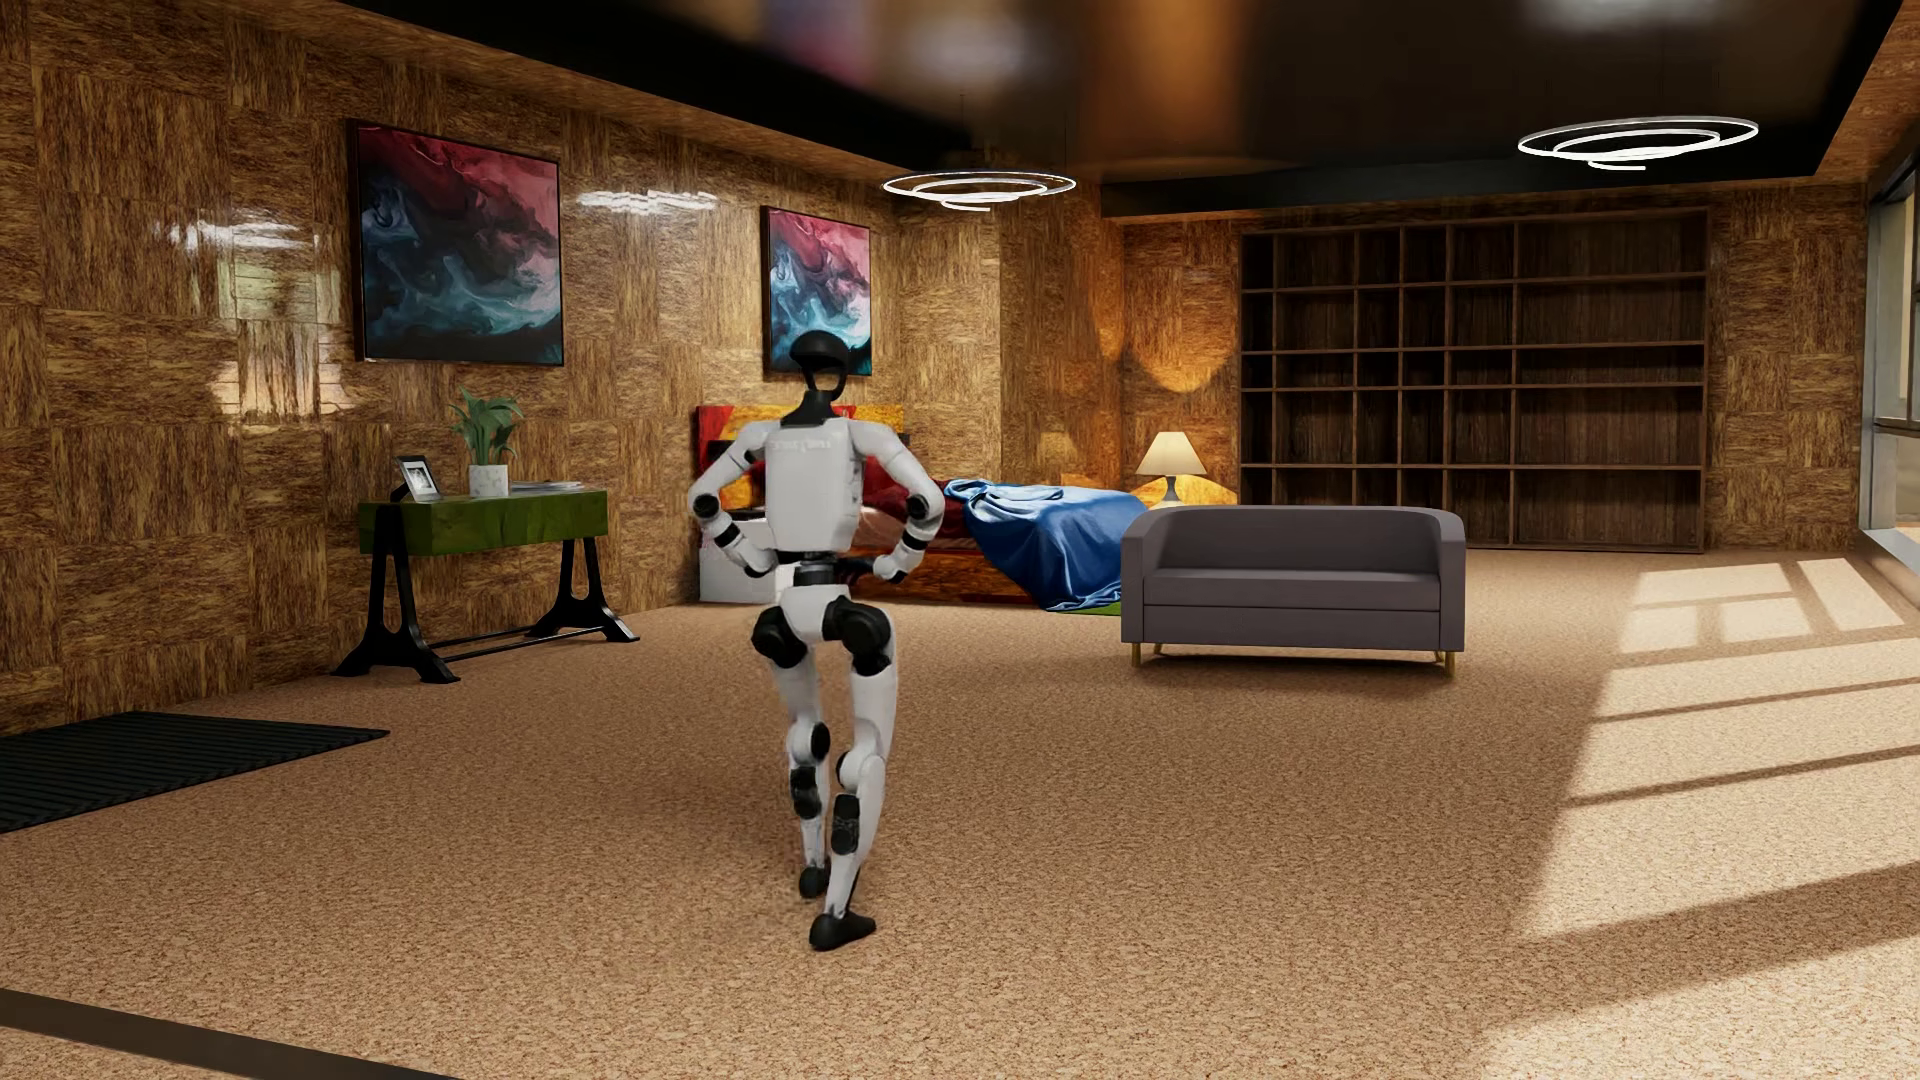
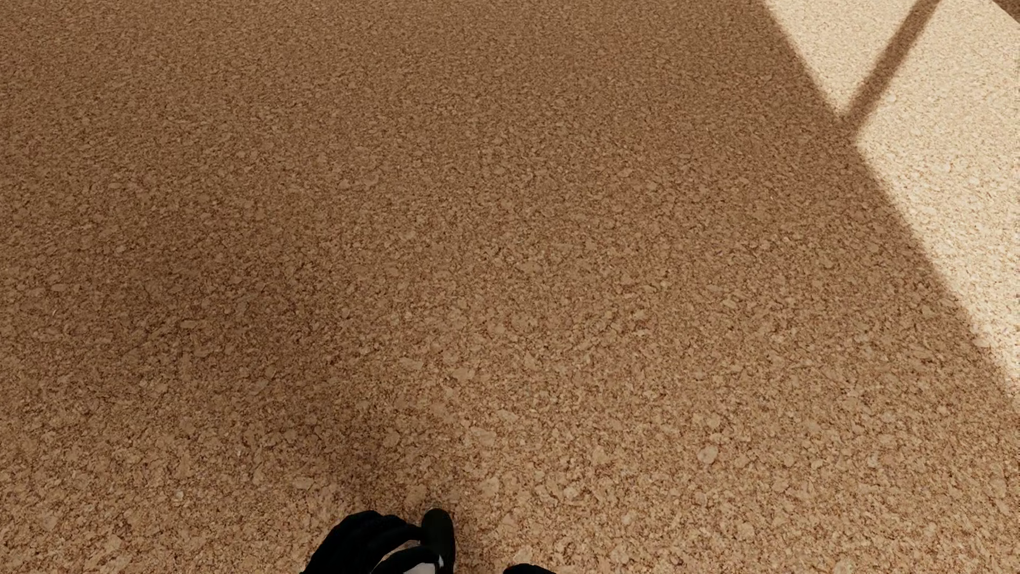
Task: Walk towards dark sofa
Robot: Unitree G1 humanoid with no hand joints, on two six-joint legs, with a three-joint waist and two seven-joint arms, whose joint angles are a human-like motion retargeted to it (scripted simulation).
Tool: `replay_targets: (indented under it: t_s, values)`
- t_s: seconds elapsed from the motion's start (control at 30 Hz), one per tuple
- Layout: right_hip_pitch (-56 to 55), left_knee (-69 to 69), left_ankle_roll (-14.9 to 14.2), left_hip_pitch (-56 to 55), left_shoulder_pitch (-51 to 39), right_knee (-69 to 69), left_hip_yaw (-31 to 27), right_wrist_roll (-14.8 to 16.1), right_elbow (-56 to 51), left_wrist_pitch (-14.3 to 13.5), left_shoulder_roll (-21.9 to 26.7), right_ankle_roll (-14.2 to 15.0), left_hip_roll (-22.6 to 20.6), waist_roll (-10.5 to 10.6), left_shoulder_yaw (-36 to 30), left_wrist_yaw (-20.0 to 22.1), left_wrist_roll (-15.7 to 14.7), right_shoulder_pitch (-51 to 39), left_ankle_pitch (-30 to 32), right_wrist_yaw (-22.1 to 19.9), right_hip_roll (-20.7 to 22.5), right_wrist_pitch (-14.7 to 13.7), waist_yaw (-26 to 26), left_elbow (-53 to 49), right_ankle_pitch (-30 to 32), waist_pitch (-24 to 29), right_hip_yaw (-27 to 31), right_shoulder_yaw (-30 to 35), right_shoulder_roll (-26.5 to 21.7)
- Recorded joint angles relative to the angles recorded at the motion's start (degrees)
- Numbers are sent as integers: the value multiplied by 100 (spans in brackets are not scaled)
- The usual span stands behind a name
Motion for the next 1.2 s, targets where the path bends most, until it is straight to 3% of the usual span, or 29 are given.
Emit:
replay_targets:
  t_s: [0.03, 0.1, 0.17, 0.23, 0.27, 0.3, 0.37, 0.4, 0.43, 0.5, 0.57, 0.63, 0.7, 0.77, 0.83, 0.87, 0.9, 0.97, 1.0, 1.07, 1.17, 1.2]
  values:
    - [184, -664, -31, 135, 6, -127, -227, 55, -10, -44, -59, 28, -140, -51, 54, 0, 70, 43, 259, 7, -39, 38, 18, 40, -5, -20, 102, -6, -9]
    - [528, -589, -174, 331, -103, -167, -160, 180, -60, -189, -138, 139, -196, -144, 106, -6, 222, 192, 1018, 57, -145, 131, 23, 4, -9, -59, 296, -121, -31]
    - [777, -36, 135, 406, -242, 16, 14, 112, -105, -313, -190, 155, -294, -263, 62, -1, 219, 419, 733, 180, -330, 173, 51, -154, 235, -89, 398, -420, -49]
    - [817, 11, 235, 748, -243, 370, 248, -6, -129, -261, -152, 119, -406, -393, -20, 0, 173, 578, 397, 387, -565, 55, 72, -110, 885, -128, 509, -632, -92]
    - [739, -89, 290, 971, -228, 675, 393, 111, -126, -236, -157, 183, -462, -458, -30, 0, 183, 617, 273, 485, -696, -39, 83, -59, 1273, -148, 568, -646, -128]
    - [571, -149, 319, 1164, -224, 1134, 538, 285, -130, -236, -184, 240, -526, -523, -35, -2, 186, 634, 137, 553, -855, -92, 103, -4, 1687, -160, 575, -636, -187]
    - [-96, -68, 388, 1424, -245, 2578, 829, 370, -238, -272, -266, 711, -697, -664, -68, -4, 176, 580, -200, 552, -1311, -6, 144, 78, 2479, -148, 522, -612, -369]
    - [-509, 44, 430, 1520, -233, 3389, 961, 290, -310, -299, -315, 713, -811, -751, -77, -1, 157, 537, -393, 522, -1593, 55, 147, 69, 2827, -128, 517, -604, -450]
    - [-908, 180, 472, 1602, -308, 4092, 1065, 215, -286, -241, -379, 663, -933, -841, -167, -1, 48, 475, -580, 452, -1840, 55, 133, 28, 2794, -104, 543, -610, -471]
    - [-1629, 379, 525, 1837, -235, 4931, 1189, 44, -340, -283, -440, 710, -1122, -971, -129, -2, -45, 534, -939, 269, -1706, 78, 92, -31, 2204, -55, 815, -744, -471]
    - [-2152, 428, 548, 2187, -136, 4847, 1270, 18, -413, -206, -416, 692, -1208, -1013, -213, -6, 3, 549, -1249, 214, -1470, 199, 78, 28, 1675, -23, 883, -727, -566]
    - [-2588, 375, 556, 2541, -81, 4054, 1308, -9, -366, -206, -354, 640, -1256, -1013, -264, 0, -12, 617, -1493, 321, -1415, 244, 55, 127, 1088, -10, 686, -816, -502]
    - [-2846, 145, 543, 2904, -113, 2668, 1296, -83, -384, -227, -368, 278, -1281, -993, -278, -5, -94, 700, -1609, 365, -1407, 239, 4, 160, 918, -27, 293, -994, -408]
    - [-2914, -159, 513, 3289, -160, 984, 1264, -137, -374, -243, -349, 172, -1306, -951, -320, -5, -157, 781, -1652, 429, -1242, 178, -61, 187, 1395, -70, 37, -1182, -300]
    - [-2902, -482, 474, 3712, -231, -268, 1145, -219, -367, -243, -281, 236, -1305, -865, -410, -5, -243, 889, -1641, 523, -824, 83, -123, 191, 2318, -113, 492, -1447, -153]
    - [-2790, -540, 460, 3896, -277, -359, 1060, -338, -381, -238, -248, -97, -1290, -809, -458, -6, -306, 950, -1649, 505, -618, 15, -148, 204, 2743, -132, 859, -1624, -77]
    - [-2777, -530, 449, 4024, -323, -108, 995, -509, -404, -226, -237, -118, -1210, -740, -463, 0, -340, 965, -1608, 340, -517, -94, -158, 237, 2567, -139, 907, -1772, 31]
    - [-2620, -89, 328, 4124, -311, 331, 901, -734, -395, -195, -377, -198, -1002, -555, -311, 0, -216, 869, -1065, -166, -390, -256, -204, 342, 2105, -116, 778, -1822, 134]
    - [-2435, 181, 211, 4111, -254, 339, 815, -711, -346, -195, -373, -211, -865, -461, -259, 0, -154, 835, -632, -167, -336, -250, -231, 398, 1966, -102, 675, -1777, 153]
    - [-1991, 1230, -187, 3768, -272, 234, 493, -618, -312, -240, -111, -193, -609, -287, -413, 1, -236, 868, 555, 215, -296, -207, -255, 490, 1699, -72, 436, -1788, 216]
    - [-1466, 3832, -875, 2378, -524, 280, 131, -390, -225, -196, 386, -151, -80, -35, -728, -1, -120, 921, 2463, 302, -187, -292, -293, 439, 1130, -23, 69, -1699, 394]
    - [-1290, 4486, -998, 1904, -574, 312, 11, -285, -183, -176, 443, -138, 109, 51, -773, 0, -115, 877, 2482, 170, -131, -317, -286, 384, 931, -4, -44, -1594, 425]
